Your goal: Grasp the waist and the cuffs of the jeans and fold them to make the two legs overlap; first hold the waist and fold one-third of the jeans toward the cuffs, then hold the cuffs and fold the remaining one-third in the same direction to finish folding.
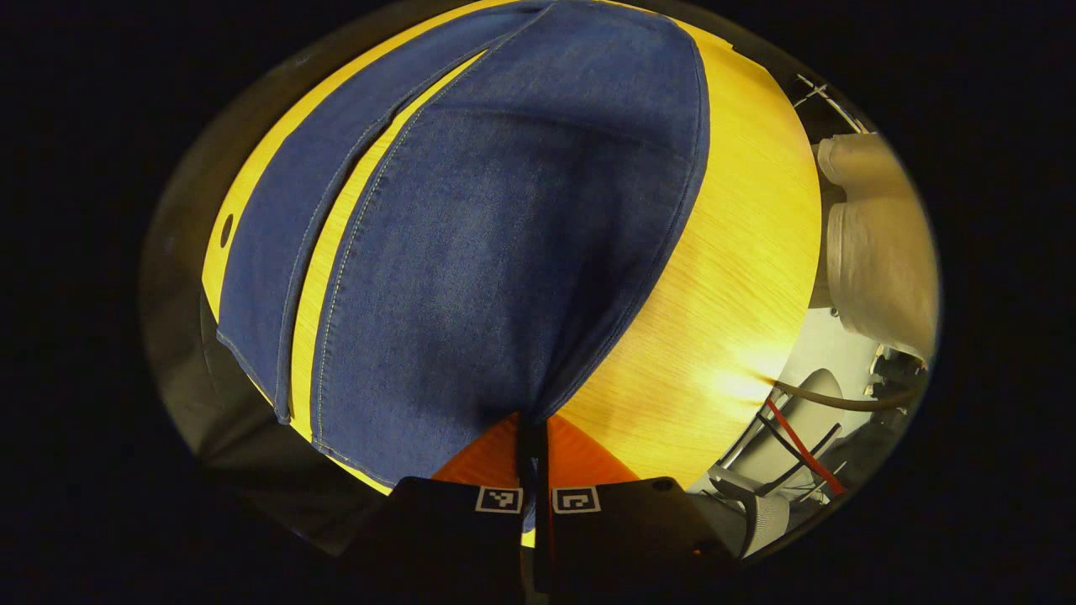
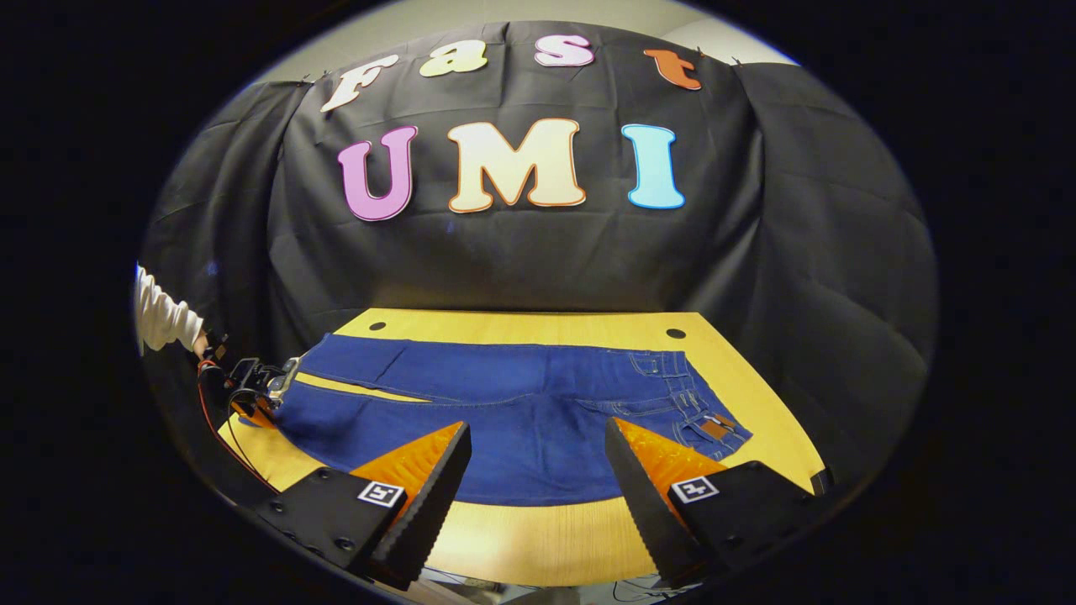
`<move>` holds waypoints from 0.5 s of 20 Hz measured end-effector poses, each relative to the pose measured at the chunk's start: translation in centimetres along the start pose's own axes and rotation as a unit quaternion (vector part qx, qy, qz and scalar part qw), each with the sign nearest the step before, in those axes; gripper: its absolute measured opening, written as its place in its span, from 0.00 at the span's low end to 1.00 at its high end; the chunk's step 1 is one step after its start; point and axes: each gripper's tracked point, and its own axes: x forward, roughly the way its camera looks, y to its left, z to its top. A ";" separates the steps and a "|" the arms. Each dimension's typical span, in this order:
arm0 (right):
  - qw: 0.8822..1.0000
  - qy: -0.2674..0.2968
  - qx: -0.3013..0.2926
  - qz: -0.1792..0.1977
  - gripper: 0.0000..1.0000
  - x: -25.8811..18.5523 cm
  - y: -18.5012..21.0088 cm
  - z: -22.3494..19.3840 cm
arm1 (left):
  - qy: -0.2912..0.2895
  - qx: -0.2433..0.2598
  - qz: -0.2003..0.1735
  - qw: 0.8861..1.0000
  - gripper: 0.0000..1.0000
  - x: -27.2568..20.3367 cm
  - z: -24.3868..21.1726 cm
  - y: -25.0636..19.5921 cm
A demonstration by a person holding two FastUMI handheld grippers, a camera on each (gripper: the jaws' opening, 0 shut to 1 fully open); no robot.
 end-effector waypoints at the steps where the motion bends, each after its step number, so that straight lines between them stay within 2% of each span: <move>1: 1.000 0.008 -0.008 0.010 0.99 0.4 -0.2 -0.4 | 0.004 -0.003 -0.003 1.000 0.00 0.0 0.0 0.0; 4: 0.997 0.048 -0.061 0.027 0.99 1.7 -2.5 -2.3 | 0.005 -0.026 -0.016 1.000 0.00 -0.1 0.2 0.0; 6: 0.990 0.082 -0.101 0.049 0.99 2.6 -4.0 -3.5 | 0.012 -0.034 -0.021 0.999 0.00 0.0 0.1 -0.1; 10: 0.966 0.162 -0.178 0.097 0.99 4.9 -7.1 -6.2 | 0.034 -0.054 -0.021 0.998 0.00 -0.2 0.0 -0.2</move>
